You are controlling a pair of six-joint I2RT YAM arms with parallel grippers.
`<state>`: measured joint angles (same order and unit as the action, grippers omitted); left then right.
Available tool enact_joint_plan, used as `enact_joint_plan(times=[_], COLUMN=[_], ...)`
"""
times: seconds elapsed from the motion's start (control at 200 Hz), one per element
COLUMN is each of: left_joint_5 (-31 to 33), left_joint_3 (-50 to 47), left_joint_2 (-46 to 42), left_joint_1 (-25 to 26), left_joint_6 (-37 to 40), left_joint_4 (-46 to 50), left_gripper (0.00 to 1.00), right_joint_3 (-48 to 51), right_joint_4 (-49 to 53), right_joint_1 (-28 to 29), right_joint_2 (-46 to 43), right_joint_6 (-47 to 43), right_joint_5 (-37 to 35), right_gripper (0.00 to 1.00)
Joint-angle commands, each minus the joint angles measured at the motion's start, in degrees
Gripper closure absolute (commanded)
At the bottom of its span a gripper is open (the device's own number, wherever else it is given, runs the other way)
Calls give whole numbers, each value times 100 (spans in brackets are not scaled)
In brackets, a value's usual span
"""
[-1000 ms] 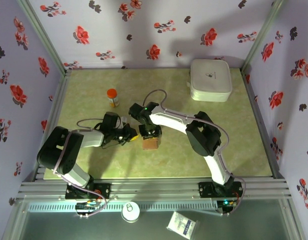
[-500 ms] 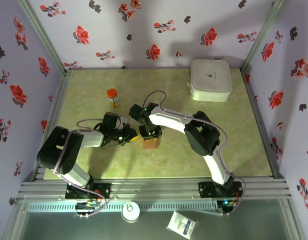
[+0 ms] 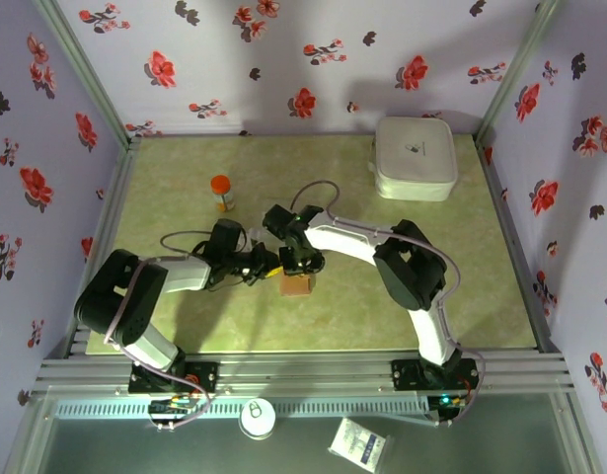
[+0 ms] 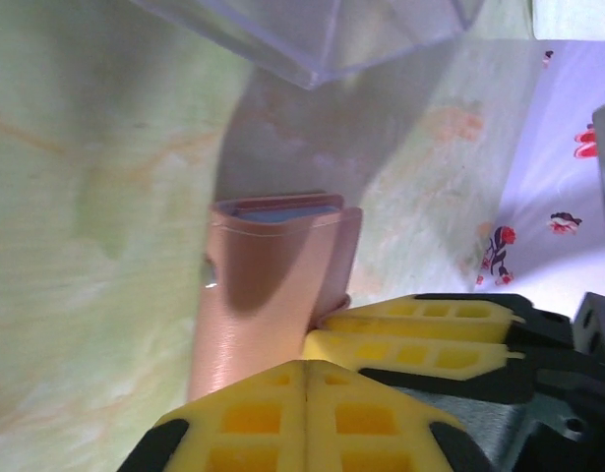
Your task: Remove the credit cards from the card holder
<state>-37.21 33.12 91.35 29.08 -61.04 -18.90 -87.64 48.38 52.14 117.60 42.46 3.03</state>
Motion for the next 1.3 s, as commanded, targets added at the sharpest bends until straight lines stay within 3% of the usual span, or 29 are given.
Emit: enact_joint_plan(times=[0.0, 0.545, 0.98, 1.295], left_joint_5=[-128, 82, 91, 82], left_joint_3=[165, 357, 496, 553], left_joint_2=[218, 728, 716, 641], left_joint_1=[104, 212, 204, 208], left_joint_6=[-97, 360, 363, 307], left_joint_4=[-96, 846, 931, 922], left_gripper=[100, 100, 100, 100], right_joint_3=[295, 563, 1102, 1459], right_joint_4=[-253, -234, -221, -842], right_joint_1=[-34, -176, -524, -609], right_joint_2=[88, -431, -913, -915], right_joint_6=[122, 100, 17, 77], right_joint_5=[275, 140, -65, 304], right_gripper=[82, 83, 80, 79])
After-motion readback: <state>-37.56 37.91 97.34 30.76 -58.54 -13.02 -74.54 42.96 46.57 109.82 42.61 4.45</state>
